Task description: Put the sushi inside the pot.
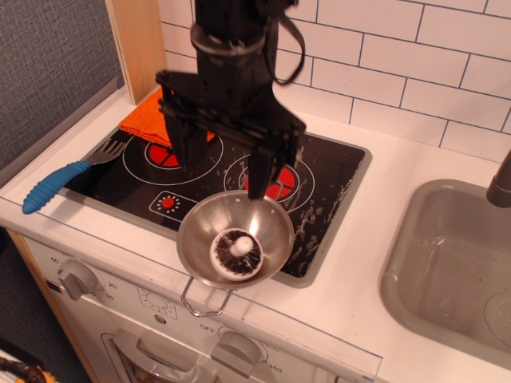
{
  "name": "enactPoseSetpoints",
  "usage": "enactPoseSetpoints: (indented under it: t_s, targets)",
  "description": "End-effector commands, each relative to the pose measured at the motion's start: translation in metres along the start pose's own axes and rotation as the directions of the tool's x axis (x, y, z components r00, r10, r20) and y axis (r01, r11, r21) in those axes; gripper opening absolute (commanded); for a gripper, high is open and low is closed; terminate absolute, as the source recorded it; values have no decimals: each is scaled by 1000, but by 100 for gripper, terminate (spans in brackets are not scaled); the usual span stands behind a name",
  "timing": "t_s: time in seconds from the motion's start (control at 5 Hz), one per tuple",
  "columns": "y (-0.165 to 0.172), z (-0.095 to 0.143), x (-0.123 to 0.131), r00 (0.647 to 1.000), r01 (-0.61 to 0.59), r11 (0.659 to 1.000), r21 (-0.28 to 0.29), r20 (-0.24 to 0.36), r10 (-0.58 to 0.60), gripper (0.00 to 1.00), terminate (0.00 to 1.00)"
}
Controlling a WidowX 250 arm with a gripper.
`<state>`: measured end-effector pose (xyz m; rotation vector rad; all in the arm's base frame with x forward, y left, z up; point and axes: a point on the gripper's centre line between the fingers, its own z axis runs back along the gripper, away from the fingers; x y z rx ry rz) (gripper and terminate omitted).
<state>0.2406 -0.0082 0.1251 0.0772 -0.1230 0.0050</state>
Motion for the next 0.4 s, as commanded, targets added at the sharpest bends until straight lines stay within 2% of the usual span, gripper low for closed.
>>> enactPoseSetpoints:
  t_s: [0.0,0.2]
  targets:
    - [4,1,6,1000,-29,999,-26,-1,29,100,0]
    - [4,1,6,1000,-29,999,-26,-1,29,100,100]
